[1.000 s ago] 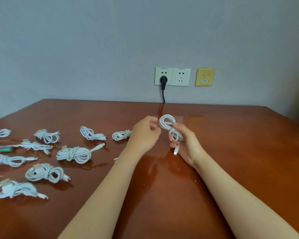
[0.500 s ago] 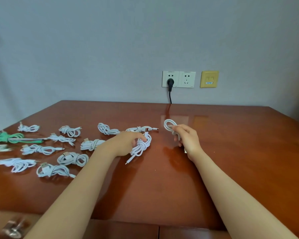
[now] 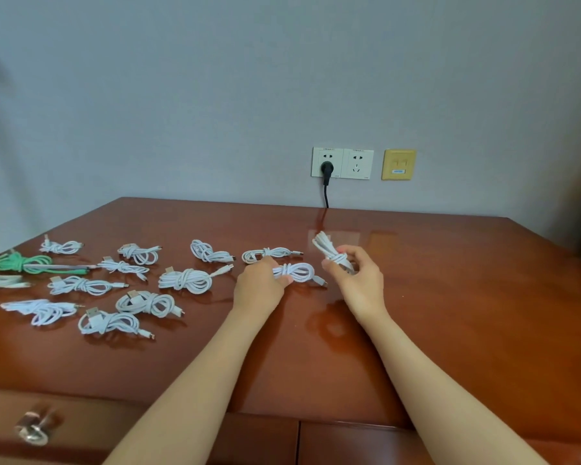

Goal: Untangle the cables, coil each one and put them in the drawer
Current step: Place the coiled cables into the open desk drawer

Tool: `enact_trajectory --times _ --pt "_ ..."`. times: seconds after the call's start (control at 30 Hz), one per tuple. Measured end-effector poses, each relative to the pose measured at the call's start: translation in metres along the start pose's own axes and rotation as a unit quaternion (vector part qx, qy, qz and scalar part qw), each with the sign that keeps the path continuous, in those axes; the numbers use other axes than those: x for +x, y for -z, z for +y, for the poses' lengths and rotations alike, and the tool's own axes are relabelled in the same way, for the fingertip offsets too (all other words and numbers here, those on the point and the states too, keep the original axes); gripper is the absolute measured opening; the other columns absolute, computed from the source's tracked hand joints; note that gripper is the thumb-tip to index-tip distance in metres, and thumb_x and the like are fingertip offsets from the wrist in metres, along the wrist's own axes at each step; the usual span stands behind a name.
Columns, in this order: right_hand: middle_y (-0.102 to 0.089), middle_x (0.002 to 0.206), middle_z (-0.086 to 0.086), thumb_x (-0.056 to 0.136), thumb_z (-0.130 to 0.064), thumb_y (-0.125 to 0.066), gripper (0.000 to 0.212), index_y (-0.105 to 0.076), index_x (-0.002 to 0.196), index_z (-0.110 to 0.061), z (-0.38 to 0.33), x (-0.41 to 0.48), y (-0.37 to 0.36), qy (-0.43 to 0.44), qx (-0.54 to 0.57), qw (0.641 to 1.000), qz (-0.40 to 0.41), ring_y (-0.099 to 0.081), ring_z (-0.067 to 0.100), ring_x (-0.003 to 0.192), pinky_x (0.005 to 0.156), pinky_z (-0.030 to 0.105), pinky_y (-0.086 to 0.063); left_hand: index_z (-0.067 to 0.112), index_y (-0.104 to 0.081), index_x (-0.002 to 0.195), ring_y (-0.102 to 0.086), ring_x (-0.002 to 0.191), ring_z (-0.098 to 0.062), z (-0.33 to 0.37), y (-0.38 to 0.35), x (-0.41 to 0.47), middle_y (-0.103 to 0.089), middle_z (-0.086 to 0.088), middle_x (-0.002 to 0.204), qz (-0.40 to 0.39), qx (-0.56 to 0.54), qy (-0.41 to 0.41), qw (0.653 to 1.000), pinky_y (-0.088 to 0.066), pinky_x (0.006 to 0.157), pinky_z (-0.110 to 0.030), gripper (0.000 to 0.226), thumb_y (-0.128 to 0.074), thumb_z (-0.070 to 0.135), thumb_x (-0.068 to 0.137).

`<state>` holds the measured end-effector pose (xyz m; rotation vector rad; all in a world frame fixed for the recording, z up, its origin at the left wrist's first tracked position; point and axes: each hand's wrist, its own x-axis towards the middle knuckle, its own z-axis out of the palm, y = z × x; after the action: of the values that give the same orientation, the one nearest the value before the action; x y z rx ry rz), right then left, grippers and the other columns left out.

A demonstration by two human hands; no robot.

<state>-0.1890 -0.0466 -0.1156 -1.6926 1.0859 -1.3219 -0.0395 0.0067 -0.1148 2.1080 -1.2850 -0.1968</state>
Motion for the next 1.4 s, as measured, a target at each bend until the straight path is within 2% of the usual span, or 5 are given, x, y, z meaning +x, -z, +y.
enact_trajectory --times 0.4,0.73,0.97,1.17,1.4 --pt "-0.055 0.131 -0.005 0.087 -0.036 -0.059 0.042 -0.053 0.128 -0.026 -0.014 -0.030 -0.034 0.256 -0.333 0.880 -0.221 -0.041 0.015 0.124 0.098 0.027 -0.024 0.015 -0.053 0.107 -0.052 0.075 -0.021 -0.025 0.044 -0.012 -0.053 -0.002 0.080 0.113 -0.148 -0.014 0.982 -0.040 0.066 -0.030 0.021 -0.043 0.006 0.090" --pt "-0.060 0.107 0.000 0.070 -0.032 -0.045 0.042 -0.065 0.104 -0.017 -0.031 -0.052 -0.068 0.285 -0.260 0.913 -0.135 -0.053 0.024 0.105 0.088 0.027 -0.025 0.022 -0.055 0.089 -0.054 0.071 -0.016 -0.054 0.095 -0.034 -0.054 0.005 0.072 0.132 -0.128 -0.006 0.983 -0.036 0.060 -0.025 0.013 -0.048 0.011 0.088" --pt "-0.062 0.088 0.007 0.076 -0.013 -0.044 0.027 -0.067 0.090 -0.009 -0.082 -0.088 -0.129 0.362 -0.235 0.866 -0.252 -0.055 0.028 0.088 0.076 0.030 -0.038 0.018 -0.061 0.088 -0.058 0.080 -0.023 -0.094 0.156 -0.048 -0.058 0.003 0.074 0.168 -0.061 0.032 0.983 -0.039 0.066 -0.026 0.013 -0.049 0.018 0.090" --pt "-0.057 0.107 0.004 0.085 -0.013 -0.052 0.029 -0.060 0.113 -0.015 -0.110 -0.115 -0.159 0.333 -0.239 0.824 -0.391 -0.050 0.023 0.107 0.084 0.031 -0.041 0.012 -0.063 0.094 -0.057 0.102 -0.030 -0.139 0.191 -0.077 -0.064 -0.010 0.109 0.059 0.129 0.134 0.981 -0.045 0.083 -0.032 0.017 -0.048 0.019 0.088" --pt "-0.046 0.114 0.003 0.079 -0.027 -0.066 0.049 -0.050 0.125 -0.021 -0.112 -0.149 -0.186 0.328 -0.272 0.778 -0.462 -0.040 0.022 0.113 0.092 0.031 -0.033 0.005 -0.059 0.108 -0.058 0.101 -0.030 -0.168 0.209 -0.113 -0.062 -0.013 0.111 -0.058 0.232 0.259 0.936 -0.048 0.086 -0.037 0.030 -0.051 0.018 0.082"
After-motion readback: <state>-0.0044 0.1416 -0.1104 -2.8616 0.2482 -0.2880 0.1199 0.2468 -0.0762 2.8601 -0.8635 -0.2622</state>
